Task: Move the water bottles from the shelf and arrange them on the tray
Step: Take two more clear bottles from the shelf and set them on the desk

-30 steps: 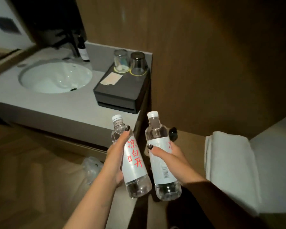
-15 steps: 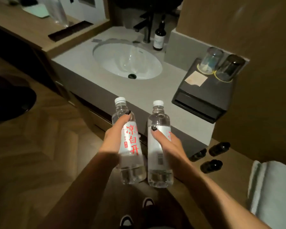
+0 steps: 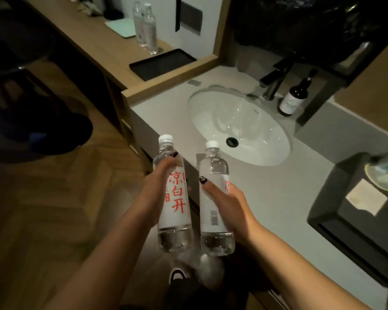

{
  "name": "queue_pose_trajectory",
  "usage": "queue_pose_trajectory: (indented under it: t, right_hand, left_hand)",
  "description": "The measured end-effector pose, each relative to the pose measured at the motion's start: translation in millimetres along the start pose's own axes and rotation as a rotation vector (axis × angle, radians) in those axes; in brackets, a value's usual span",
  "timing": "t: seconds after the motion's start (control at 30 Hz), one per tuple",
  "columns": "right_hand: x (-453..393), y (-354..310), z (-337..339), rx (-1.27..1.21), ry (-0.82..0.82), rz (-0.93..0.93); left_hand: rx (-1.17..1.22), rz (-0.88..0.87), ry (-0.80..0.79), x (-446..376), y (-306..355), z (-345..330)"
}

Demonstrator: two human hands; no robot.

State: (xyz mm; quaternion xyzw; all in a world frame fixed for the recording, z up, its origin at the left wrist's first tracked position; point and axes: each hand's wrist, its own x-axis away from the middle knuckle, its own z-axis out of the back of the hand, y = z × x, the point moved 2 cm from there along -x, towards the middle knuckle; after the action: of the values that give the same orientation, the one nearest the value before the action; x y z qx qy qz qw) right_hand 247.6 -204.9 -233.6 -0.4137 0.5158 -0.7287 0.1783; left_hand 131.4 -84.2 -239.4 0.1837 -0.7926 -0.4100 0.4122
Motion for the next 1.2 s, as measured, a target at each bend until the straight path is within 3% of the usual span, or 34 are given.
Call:
queue_pose_trajectory:
  t: [0.4, 0.83, 1.2]
  right_hand:
    - [-136, -90, -107, 0.013, -0.14, -0.007]
    - [-305, -184, -279, -0.091, 0.038, -0.057]
    - [-445, -250, -328, -0.082, 0.109, -0.109]
  left_hand:
    - [0.0, -0.023, 0.107, -96, 109, 85]
    - [-0.186, 0.044, 0.108, -275, 286, 230]
    - [-0.196, 0.132, 0.071, -416, 376, 254]
